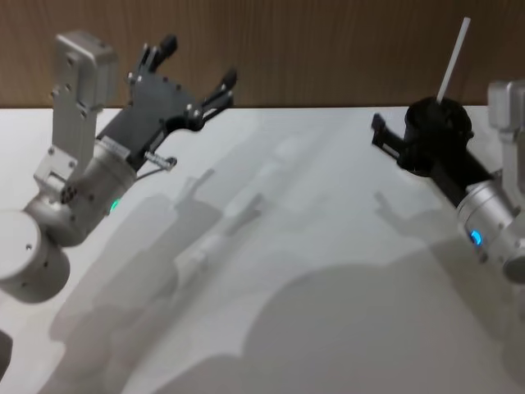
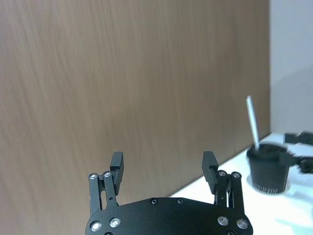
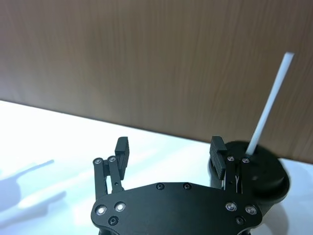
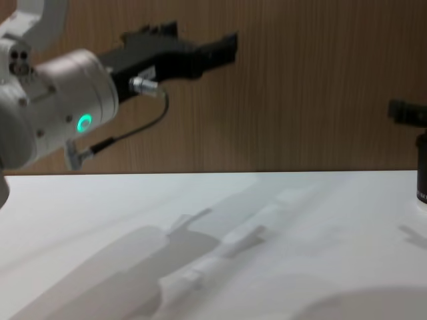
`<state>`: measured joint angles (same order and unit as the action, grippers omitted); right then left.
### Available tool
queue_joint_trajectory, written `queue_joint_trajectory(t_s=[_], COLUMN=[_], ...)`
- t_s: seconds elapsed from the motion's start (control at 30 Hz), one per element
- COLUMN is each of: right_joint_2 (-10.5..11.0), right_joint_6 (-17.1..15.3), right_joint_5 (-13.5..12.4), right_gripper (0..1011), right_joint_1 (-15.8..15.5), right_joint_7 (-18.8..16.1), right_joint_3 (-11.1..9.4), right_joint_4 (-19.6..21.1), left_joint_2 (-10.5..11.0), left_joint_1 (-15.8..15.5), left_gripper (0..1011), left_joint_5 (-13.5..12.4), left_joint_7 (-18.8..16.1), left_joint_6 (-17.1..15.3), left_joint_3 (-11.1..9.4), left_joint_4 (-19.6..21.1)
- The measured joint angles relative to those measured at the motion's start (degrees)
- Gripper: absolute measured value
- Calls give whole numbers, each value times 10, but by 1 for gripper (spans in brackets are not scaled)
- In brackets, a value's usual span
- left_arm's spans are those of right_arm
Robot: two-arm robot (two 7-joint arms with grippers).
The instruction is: Pick up the straw with one hand, pass it to the other hand, and insert it into the cup.
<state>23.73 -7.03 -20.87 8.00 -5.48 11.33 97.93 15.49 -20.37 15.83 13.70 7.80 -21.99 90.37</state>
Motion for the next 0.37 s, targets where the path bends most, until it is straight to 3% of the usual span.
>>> queue_joint_trajectory(t_s=[0.37], right_joint_2=[-31], right_joint_6=[35], right_joint_5=[31], right_gripper=[1001], right_joint_1=[-61], right_joint_7=[12], right_joint_3=[11], right_joint_4=[23], left_joint_2=[40], left_joint_1=[42], left_gripper=[1003], left_joint_5=[-27], left_joint_7=[-81], left_joint_6=[-53], left_joint_3=[-25], left_joint_4=[18])
